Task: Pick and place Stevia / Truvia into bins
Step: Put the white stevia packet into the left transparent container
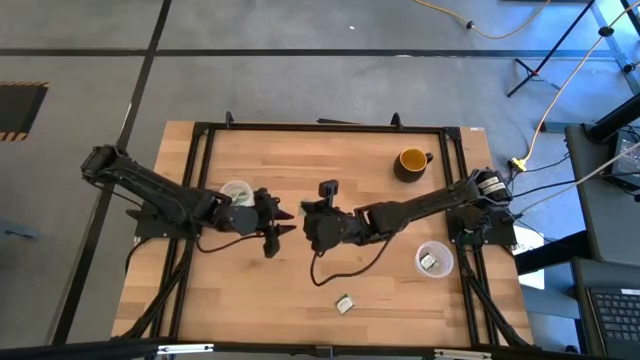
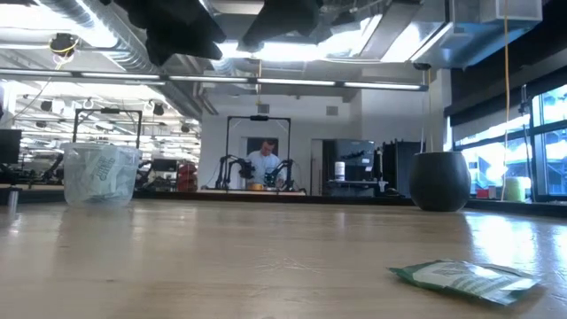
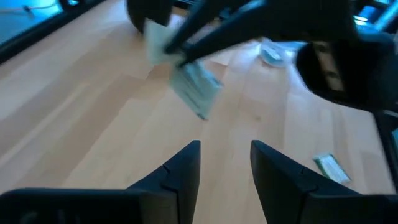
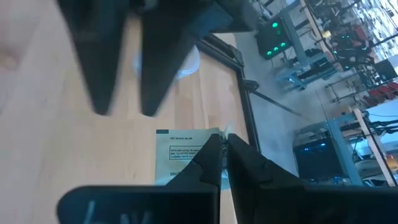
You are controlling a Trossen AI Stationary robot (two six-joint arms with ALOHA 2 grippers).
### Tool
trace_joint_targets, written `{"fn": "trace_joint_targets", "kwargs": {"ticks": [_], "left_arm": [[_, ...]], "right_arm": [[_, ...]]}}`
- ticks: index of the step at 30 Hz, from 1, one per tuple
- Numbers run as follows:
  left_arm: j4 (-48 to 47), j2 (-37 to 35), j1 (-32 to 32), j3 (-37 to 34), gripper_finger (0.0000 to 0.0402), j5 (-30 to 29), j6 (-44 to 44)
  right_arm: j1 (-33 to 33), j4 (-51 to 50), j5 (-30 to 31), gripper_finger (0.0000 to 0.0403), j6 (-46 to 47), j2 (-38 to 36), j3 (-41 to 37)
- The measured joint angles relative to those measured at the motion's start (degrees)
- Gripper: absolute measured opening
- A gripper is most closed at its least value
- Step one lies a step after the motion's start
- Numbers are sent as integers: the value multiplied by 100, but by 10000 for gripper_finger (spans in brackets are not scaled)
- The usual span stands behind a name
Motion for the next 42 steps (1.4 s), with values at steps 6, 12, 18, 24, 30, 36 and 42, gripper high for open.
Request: {"fn": "trace_joint_targets", "kwargs": {"ticks": [6,12,18,24,30,36,42], "left_arm": [[-4,6,232,0,137,-251,-132],[-1,6,453,0,137,188,-232],[45,6,513,0,137,487,-239],[365,6,508,0,135,869,-237],[436,6,508,0,134,649,-237],[447,5,508,0,124,638,-105],[475,4,508,0,101,514,-58]], "right_arm": [[-4,24,-1,16,0,0,-1],[13,120,-7,16,-11,0,-1],[9,163,-8,16,-44,0,-1],[9,200,-15,16,-46,0,-1],[18,249,-223,16,58,0,-1],[104,254,-231,16,148,0,-1],[211,252,-231,16,153,0,-1]]}}
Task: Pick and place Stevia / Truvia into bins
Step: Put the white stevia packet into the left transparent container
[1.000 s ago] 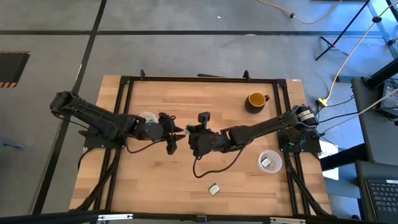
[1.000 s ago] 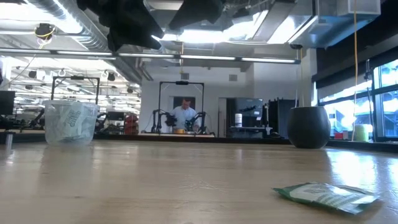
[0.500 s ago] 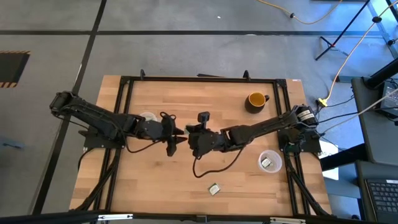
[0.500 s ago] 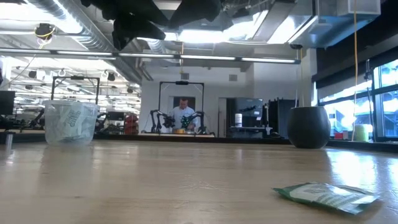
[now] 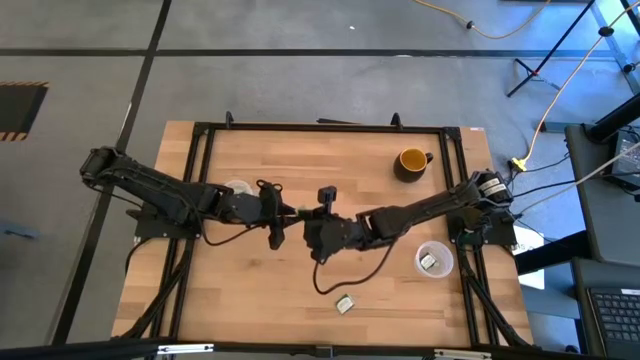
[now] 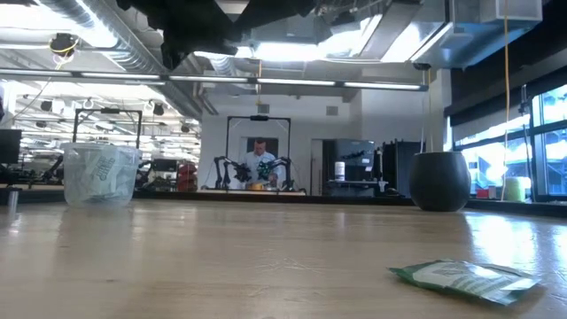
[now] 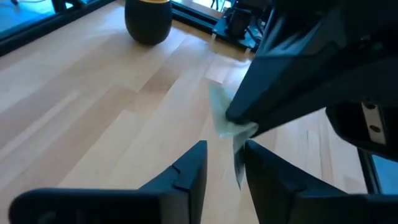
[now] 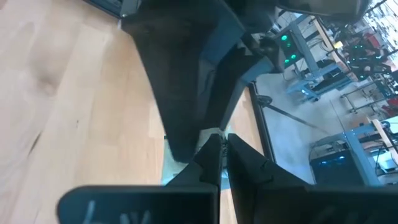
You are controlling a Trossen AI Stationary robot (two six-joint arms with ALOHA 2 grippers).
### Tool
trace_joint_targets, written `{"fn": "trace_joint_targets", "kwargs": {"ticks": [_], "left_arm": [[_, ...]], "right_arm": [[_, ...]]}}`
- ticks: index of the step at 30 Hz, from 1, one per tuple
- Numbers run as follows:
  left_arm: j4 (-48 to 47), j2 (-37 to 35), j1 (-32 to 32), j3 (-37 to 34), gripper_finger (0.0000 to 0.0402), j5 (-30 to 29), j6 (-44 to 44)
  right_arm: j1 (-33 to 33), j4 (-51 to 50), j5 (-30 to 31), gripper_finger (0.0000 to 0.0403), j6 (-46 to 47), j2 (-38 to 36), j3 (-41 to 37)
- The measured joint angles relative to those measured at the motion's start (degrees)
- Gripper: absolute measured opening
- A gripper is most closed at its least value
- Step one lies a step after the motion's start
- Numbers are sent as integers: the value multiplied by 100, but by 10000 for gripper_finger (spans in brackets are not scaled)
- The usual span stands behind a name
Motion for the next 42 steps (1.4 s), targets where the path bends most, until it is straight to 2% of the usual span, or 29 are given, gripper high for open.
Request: {"fn": "trace_joint_targets", "kwargs": {"ticks": [9,17,22,25,28,32,36,38,42], "left_arm": [[86,0,0,0,70,211,66],[75,0,2,0,8,290,431],[-106,-1,4,0,5,288,575],[-378,-6,3,-7,4,308,577],[-530,-7,-5,-9,4,313,578],[-748,-5,-15,-9,4,518,577],[-1212,-93,-17,-9,4,645,554],[-1550,-216,-13,-9,4,611,436],[-2363,-609,46,-9,4,654,-78]], "right_arm": [[6,-2,0,16,15,0,0],[6,-20,-2,17,13,0,0],[6,-99,-27,23,30,0,0],[6,-137,35,49,23,0,0],[1,-153,78,93,108,-2,0],[-52,-310,539,151,173,-2,0],[-93,-675,723,185,448,-2,0],[-89,-1010,422,192,847,-2,0],[-80,-1813,-847,194,1706,-2,1]]}}
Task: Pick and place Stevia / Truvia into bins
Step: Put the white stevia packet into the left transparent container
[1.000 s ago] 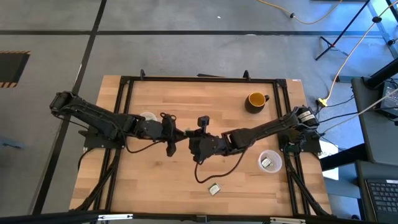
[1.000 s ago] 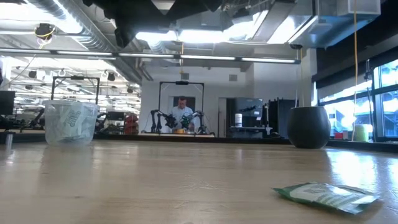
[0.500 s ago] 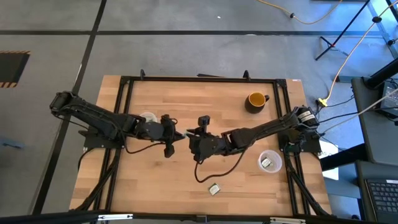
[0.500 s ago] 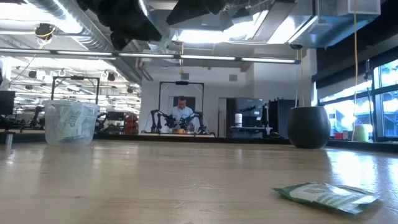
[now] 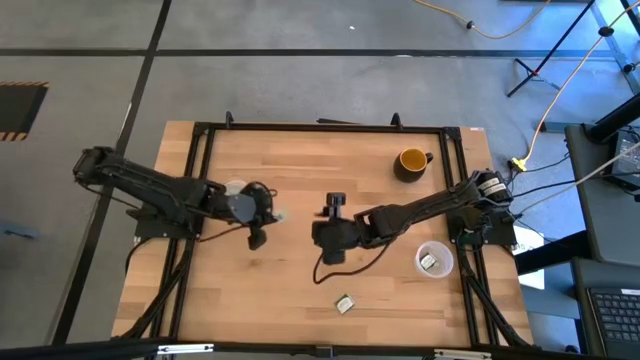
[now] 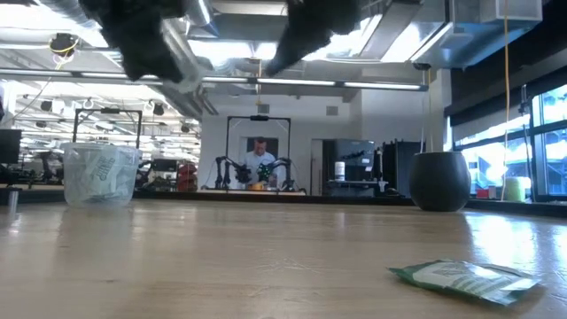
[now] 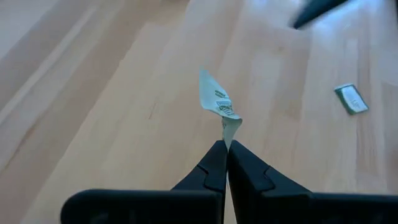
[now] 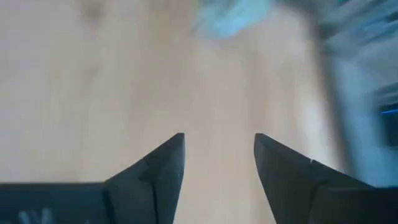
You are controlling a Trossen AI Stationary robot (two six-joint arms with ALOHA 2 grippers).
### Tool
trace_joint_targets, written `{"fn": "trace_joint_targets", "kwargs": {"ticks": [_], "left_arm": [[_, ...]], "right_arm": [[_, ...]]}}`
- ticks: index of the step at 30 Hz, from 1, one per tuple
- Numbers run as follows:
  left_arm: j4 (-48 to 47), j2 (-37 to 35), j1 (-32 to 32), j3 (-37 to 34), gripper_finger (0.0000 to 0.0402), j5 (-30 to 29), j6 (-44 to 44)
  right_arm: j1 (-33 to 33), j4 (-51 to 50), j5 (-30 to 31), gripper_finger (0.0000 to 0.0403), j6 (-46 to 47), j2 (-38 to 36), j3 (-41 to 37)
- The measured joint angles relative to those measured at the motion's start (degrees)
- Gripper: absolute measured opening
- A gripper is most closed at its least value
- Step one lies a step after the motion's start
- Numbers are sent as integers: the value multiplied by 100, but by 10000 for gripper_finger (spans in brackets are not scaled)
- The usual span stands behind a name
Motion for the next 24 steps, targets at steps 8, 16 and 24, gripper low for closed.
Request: {"fn": "trace_joint_targets", "kwargs": {"ticks": [8,16,24], "left_arm": [[-2025,-979,286,9,4,-705,-1038],[-3744,-986,684,9,4,-1249,-2036],[-3732,-291,706,9,3,-1341,-1325]], "right_arm": [[-2,-793,-989,194,860,0,-1],[-2,-758,-989,194,701,0,-1],[-7,-723,-991,194,489,0,-1]]}}
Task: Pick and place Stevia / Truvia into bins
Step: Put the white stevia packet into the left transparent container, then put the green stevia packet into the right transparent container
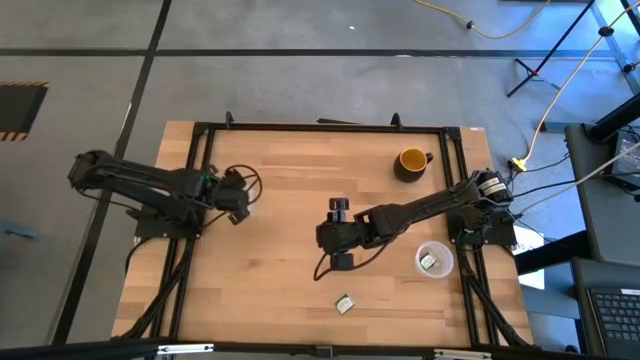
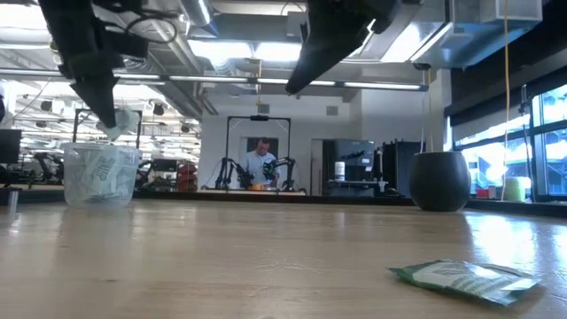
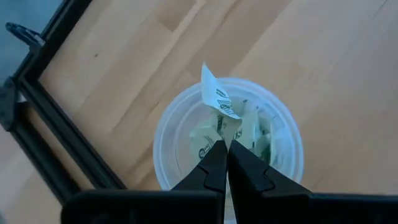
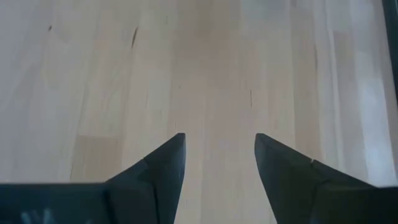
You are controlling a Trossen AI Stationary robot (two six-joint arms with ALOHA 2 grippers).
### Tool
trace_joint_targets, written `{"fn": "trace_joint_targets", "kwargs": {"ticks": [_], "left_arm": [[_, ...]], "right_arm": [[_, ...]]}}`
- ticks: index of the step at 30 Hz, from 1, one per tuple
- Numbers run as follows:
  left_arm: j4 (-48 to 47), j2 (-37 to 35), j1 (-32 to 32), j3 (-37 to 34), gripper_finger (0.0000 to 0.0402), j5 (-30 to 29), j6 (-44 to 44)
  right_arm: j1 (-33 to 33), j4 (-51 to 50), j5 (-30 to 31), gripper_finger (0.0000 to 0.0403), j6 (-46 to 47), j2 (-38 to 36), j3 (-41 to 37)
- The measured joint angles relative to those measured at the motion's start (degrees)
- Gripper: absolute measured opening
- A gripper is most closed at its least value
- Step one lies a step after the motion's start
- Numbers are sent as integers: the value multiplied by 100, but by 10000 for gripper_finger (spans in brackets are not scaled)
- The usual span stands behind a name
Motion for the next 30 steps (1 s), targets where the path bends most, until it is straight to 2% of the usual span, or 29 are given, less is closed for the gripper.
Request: {"fn": "trace_joint_targets", "kwargs": {"ticks": [6,12,17,21,25,30], "left_arm": [[-129,598,0,0,3,69,520],[-506,1094,0,0,3,-84,625],[-533,1332,0,0,8,107,1120],[-533,1362,0,0,33,104,1379],[-553,1361,0,0,72,49,1442],[-1044,1340,-2,272,107,31,1306]], "right_arm": [[-8,36,1,194,-94,0,0],[-9,48,2,194,151,0,0],[-9,150,4,194,218,0,0],[-9,219,3,194,267,0,0],[-9,177,0,194,710,0,0],[67,-263,-191,194,1029,0,0]]}}
